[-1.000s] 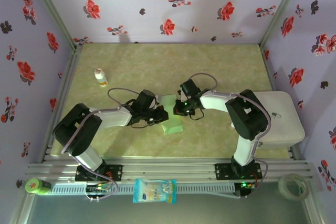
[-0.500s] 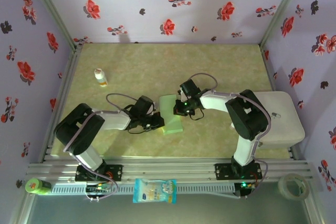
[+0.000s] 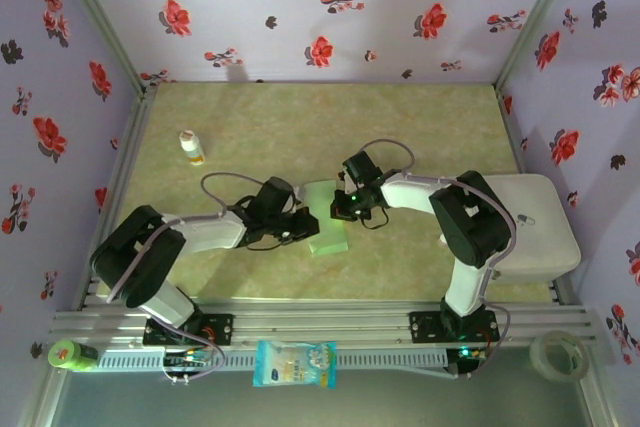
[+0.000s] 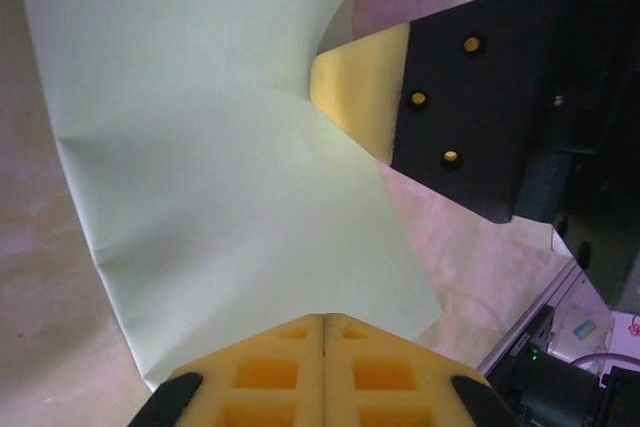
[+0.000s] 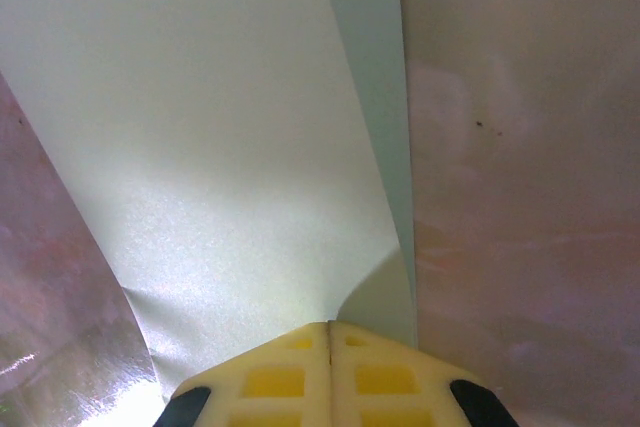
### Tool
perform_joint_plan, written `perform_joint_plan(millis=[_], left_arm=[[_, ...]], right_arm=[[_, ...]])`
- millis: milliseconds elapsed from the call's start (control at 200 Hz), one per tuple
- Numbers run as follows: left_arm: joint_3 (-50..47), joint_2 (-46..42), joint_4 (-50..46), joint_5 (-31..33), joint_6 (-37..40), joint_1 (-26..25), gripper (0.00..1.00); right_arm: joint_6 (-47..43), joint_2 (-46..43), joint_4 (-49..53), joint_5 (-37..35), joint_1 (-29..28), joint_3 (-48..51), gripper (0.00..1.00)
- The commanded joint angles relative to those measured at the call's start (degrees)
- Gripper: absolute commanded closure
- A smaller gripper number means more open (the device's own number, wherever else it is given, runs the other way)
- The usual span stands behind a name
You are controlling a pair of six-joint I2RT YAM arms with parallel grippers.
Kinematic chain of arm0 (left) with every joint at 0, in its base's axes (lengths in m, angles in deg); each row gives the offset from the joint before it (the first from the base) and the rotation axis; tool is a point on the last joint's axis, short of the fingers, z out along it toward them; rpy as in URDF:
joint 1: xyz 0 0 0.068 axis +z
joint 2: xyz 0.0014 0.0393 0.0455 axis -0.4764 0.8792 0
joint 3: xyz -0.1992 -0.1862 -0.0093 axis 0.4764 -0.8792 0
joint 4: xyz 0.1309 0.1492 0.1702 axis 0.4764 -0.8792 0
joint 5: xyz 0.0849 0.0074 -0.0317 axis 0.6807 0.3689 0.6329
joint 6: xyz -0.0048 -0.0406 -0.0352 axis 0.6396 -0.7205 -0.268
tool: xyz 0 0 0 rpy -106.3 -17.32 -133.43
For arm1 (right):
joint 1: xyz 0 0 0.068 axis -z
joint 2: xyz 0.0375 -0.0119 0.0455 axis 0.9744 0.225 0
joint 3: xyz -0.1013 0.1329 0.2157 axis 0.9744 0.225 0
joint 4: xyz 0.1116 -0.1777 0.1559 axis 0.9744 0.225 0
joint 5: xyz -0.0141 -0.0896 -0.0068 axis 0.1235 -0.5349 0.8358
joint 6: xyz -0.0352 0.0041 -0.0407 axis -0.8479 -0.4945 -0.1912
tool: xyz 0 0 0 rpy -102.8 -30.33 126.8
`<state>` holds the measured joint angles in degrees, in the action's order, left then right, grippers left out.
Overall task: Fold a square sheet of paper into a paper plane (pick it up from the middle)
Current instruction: First fold in half a square sheet of paper at the center of the table.
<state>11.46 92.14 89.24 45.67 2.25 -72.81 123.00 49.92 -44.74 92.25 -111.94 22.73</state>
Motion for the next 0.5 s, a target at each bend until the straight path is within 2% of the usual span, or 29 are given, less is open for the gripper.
perform_joint_plan(millis=[0,320,495], left_arm=[[-0.98,2.54,2.65,-0.85,-1.02,-0.91,1.00],[-7.26,4.64,3.26,1.51,-1.09,-1.00,1.00],[-4.99,1.40,0.97,1.06,-0.35,-1.16,1.00]], right_arm=[[1.10,3.94,8.77,-10.16,-0.02,4.08,1.00],[1.23,4.58,8.55,-10.37,-0.02,4.23,1.00],[1.28,4.62,8.62,-10.39,-0.04,4.27,1.00]])
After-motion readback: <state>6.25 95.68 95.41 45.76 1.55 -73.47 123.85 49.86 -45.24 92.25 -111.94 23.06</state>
